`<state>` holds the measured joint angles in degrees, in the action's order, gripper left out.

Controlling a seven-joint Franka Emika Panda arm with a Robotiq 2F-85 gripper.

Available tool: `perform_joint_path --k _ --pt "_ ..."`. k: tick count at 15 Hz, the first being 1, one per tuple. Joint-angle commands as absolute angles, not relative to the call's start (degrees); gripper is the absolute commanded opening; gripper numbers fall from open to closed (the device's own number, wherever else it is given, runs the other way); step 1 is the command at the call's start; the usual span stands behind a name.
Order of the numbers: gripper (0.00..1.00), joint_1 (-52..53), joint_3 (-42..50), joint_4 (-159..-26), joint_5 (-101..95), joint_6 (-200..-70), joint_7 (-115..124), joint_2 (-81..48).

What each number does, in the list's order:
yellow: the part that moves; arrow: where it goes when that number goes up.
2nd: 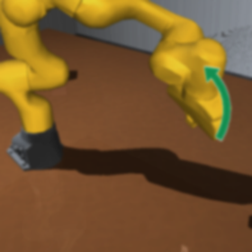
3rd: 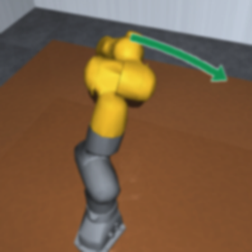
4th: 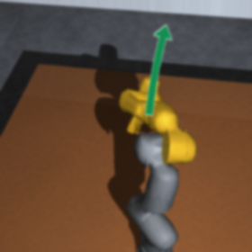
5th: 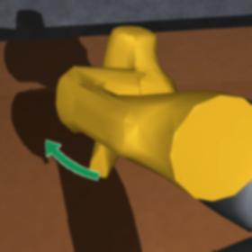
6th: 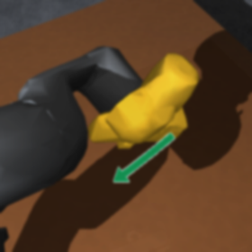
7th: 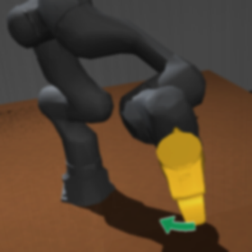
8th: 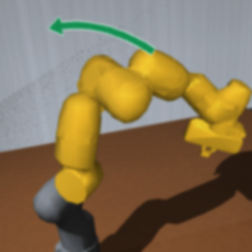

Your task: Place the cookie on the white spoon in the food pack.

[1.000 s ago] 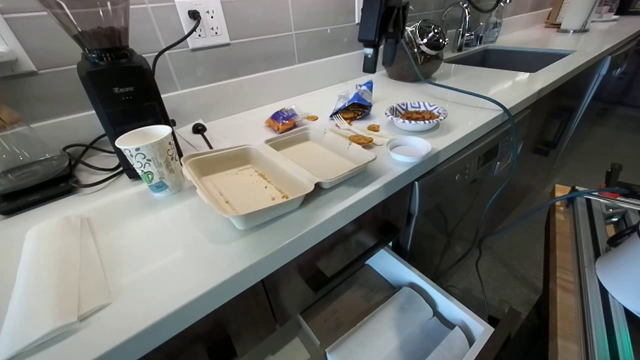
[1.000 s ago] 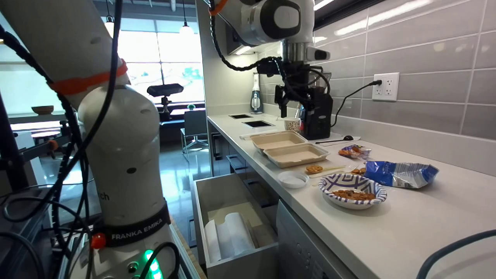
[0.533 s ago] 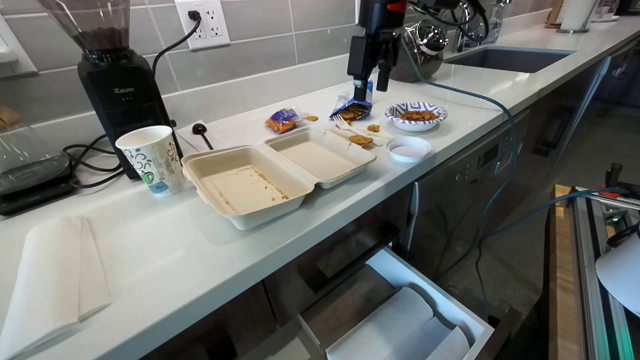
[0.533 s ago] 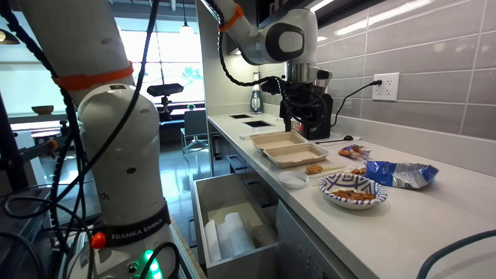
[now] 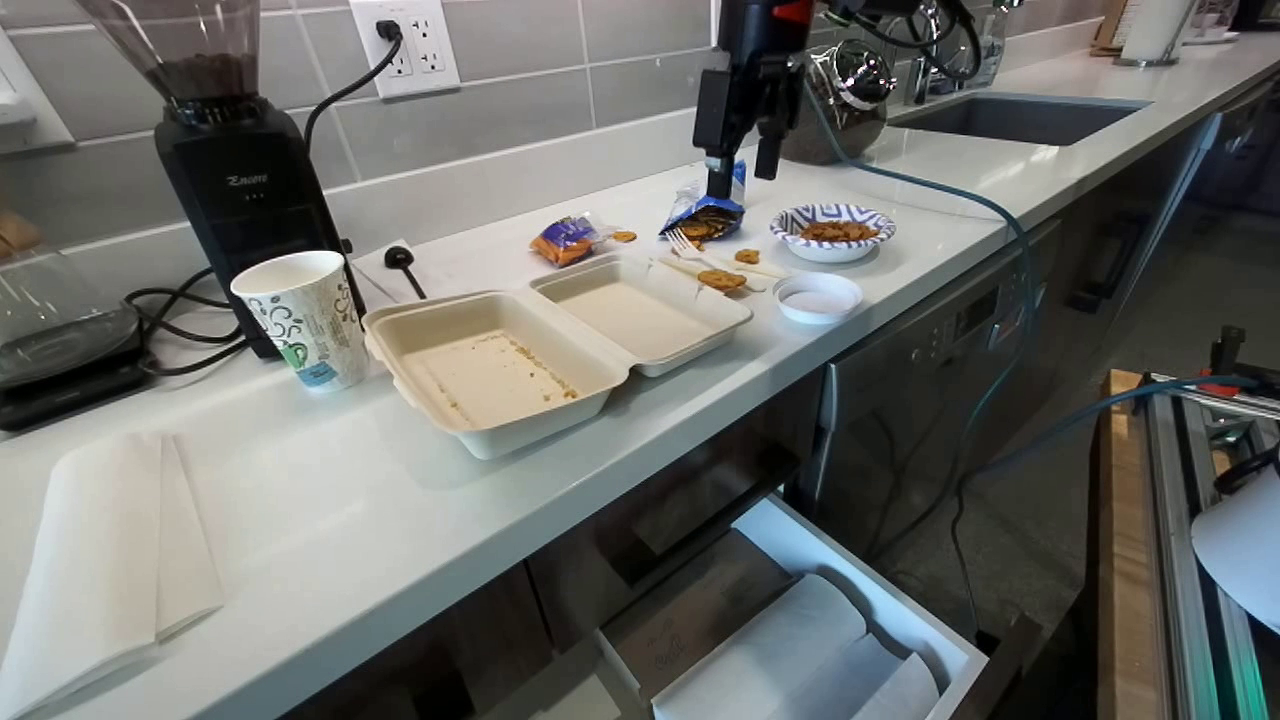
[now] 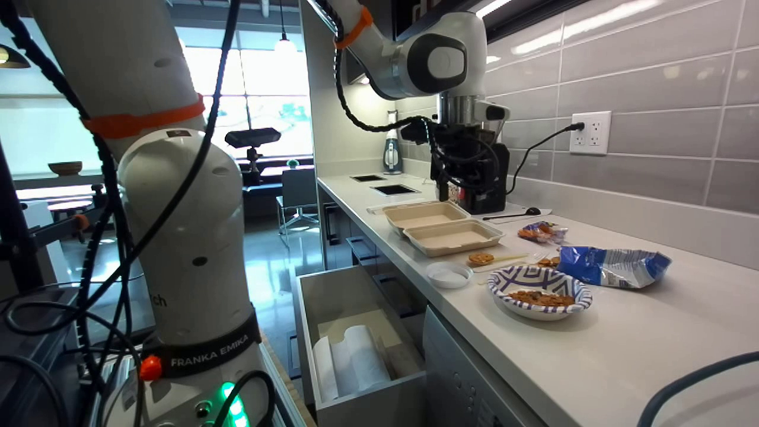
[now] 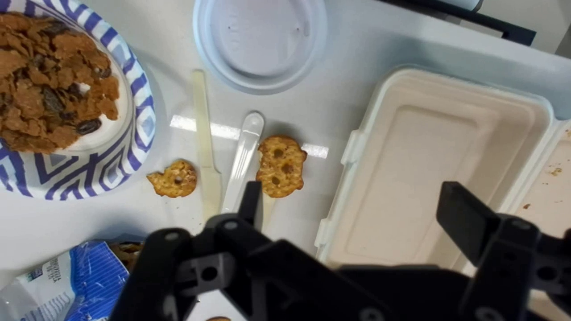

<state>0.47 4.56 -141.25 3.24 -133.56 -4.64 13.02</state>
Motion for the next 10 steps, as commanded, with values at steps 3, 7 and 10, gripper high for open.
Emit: perform_joint_path --k 3,7,10 --pt "1.0 -1.2 1.8 -139.6 0.8 -138.9 6.2 7.1" --pt "1.0 -1.9 1.4 -139.0 -3.6 -144.7 11.2 3.9" --pt "1.0 -2.2 1.7 -137.8 -6.0 -146.1 12.9 1.7"
